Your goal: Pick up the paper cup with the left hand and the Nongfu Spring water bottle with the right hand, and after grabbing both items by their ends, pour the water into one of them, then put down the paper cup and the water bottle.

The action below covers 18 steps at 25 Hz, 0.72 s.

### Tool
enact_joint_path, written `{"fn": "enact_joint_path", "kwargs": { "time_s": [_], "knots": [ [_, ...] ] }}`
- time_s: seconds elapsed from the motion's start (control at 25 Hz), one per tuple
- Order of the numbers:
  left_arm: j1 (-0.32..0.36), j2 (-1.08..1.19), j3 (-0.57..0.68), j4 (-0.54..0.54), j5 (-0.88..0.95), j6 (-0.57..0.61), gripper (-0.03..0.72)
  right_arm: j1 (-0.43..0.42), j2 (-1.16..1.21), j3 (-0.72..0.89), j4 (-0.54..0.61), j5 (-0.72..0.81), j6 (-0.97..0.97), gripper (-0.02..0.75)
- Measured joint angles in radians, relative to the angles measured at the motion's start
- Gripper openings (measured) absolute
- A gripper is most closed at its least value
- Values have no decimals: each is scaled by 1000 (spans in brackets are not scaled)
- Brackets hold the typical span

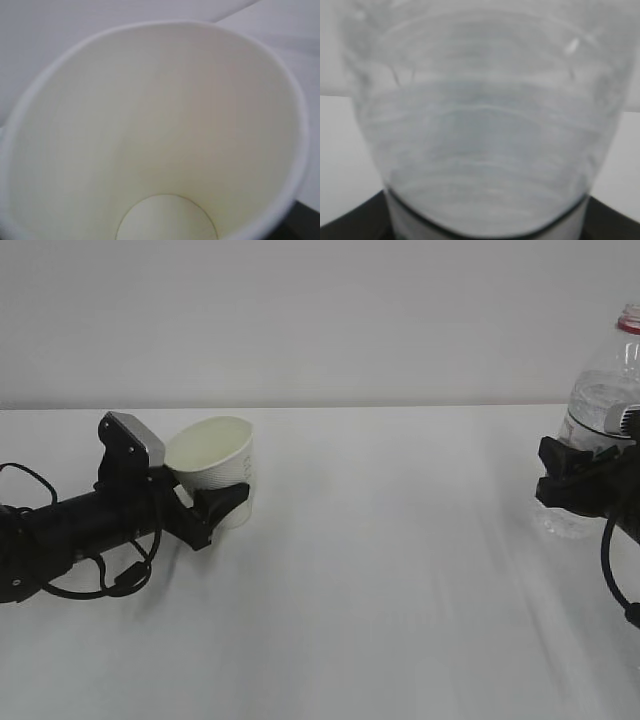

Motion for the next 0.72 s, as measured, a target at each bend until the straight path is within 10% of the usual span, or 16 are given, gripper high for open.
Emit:
{"fn": "enact_joint_path", "kwargs": {
  "time_s": [0.72],
  "knots": [
    [-186,0,-2,39,0,0,543,0,0,0,0,0,-2,440]
  ]
}}
